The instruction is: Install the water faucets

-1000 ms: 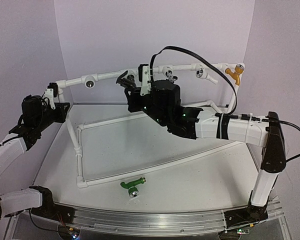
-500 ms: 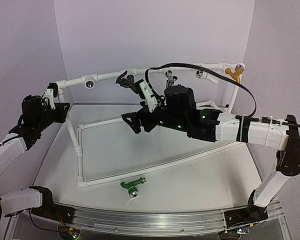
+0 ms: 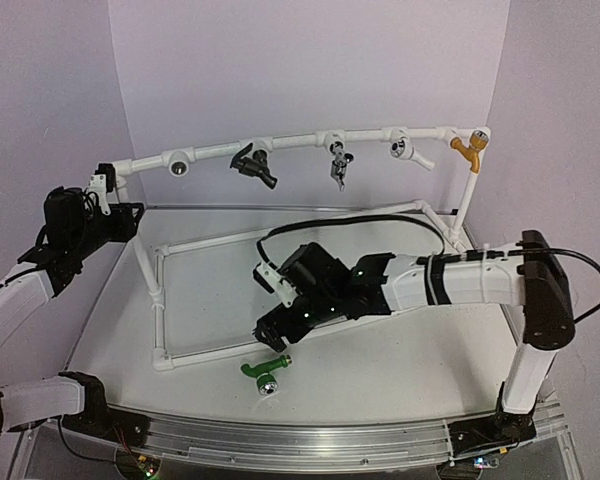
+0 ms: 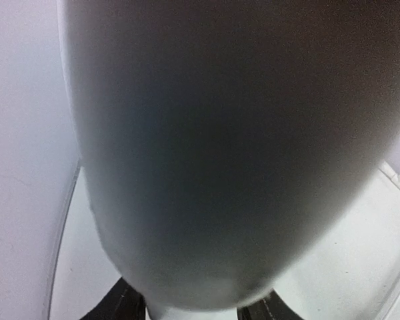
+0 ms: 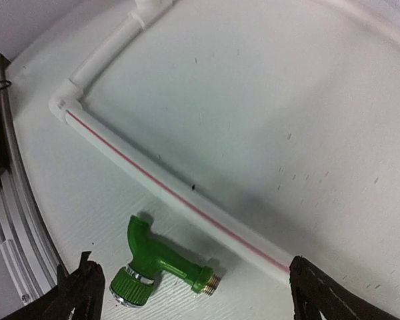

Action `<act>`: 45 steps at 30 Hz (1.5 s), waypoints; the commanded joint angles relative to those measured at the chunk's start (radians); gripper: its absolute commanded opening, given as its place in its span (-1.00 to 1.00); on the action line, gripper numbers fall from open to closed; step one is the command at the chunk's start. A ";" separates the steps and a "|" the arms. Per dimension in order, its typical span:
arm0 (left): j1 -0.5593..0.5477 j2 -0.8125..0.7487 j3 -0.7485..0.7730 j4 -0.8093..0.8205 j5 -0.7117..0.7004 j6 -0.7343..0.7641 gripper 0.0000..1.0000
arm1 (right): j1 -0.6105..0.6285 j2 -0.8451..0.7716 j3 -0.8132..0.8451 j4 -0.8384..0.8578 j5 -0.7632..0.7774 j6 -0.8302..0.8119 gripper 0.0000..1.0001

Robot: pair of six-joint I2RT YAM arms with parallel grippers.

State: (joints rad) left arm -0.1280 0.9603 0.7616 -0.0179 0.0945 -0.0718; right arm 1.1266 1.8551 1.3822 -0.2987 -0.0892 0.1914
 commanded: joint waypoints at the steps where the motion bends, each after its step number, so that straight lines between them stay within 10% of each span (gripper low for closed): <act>1: -0.002 0.001 0.043 -0.115 0.022 -0.131 0.24 | 0.019 0.079 0.029 -0.124 -0.107 0.255 0.86; 6: -0.002 -0.020 0.078 -0.167 0.064 -0.210 0.71 | 0.072 0.139 0.041 -0.124 -0.093 0.331 0.84; 15: -0.002 -0.086 0.117 -0.325 0.092 -0.315 0.77 | 0.130 0.238 0.117 -0.169 -0.055 0.311 0.73; 22: -0.002 -0.165 0.115 -0.380 0.205 -0.378 0.69 | 0.142 0.272 0.150 -0.217 0.060 0.236 0.13; 30: -0.007 -0.139 0.056 -0.372 0.535 -0.431 0.50 | 0.142 0.122 0.060 -0.112 0.041 -0.066 -0.86; 45: -0.293 0.003 -0.045 -0.081 0.796 -0.630 0.65 | 0.142 -0.166 -0.045 -0.009 -0.106 -0.788 -1.00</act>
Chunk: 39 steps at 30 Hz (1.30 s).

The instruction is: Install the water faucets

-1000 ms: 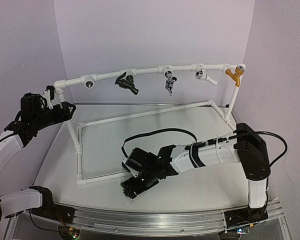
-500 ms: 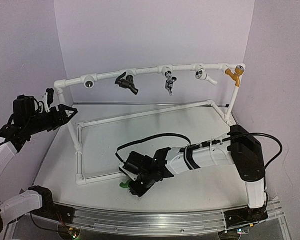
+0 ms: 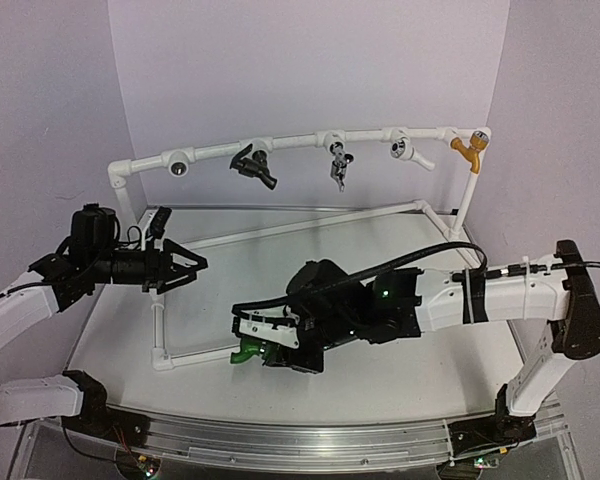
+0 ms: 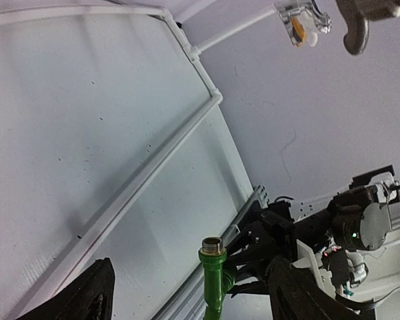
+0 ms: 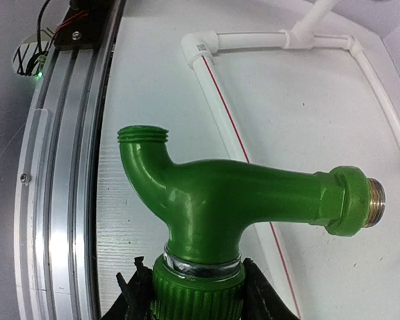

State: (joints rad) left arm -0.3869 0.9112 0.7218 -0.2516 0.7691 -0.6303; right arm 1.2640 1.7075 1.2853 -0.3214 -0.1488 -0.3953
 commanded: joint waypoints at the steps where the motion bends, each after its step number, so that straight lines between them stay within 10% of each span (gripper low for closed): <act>1: -0.043 0.058 -0.003 0.164 0.138 -0.071 0.68 | 0.005 -0.016 0.068 0.001 -0.050 -0.212 -1.00; 9: -0.195 0.178 0.022 0.180 0.184 -0.057 0.73 | 0.005 -0.011 0.146 -0.044 -0.043 -0.259 -1.00; 17: -0.308 0.279 0.084 0.181 0.135 -0.029 0.31 | 0.005 -0.001 0.161 -0.058 0.001 -0.284 -1.00; 25: -0.324 0.282 0.117 0.182 0.077 0.000 -0.84 | 0.004 0.006 0.151 -0.039 0.089 -0.224 -0.98; 32: -0.322 0.114 0.073 0.274 -0.190 0.027 -1.00 | -0.027 -0.081 -0.050 0.302 0.236 0.174 0.75; 39: -0.322 -0.012 -0.068 0.684 -0.294 -0.084 -1.00 | -0.061 -0.158 -0.225 0.751 -0.039 0.658 0.97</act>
State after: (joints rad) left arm -0.7105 0.9325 0.7162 0.1107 0.5610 -0.6420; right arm 1.2083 1.6106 1.0957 0.0535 -0.0337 -0.0961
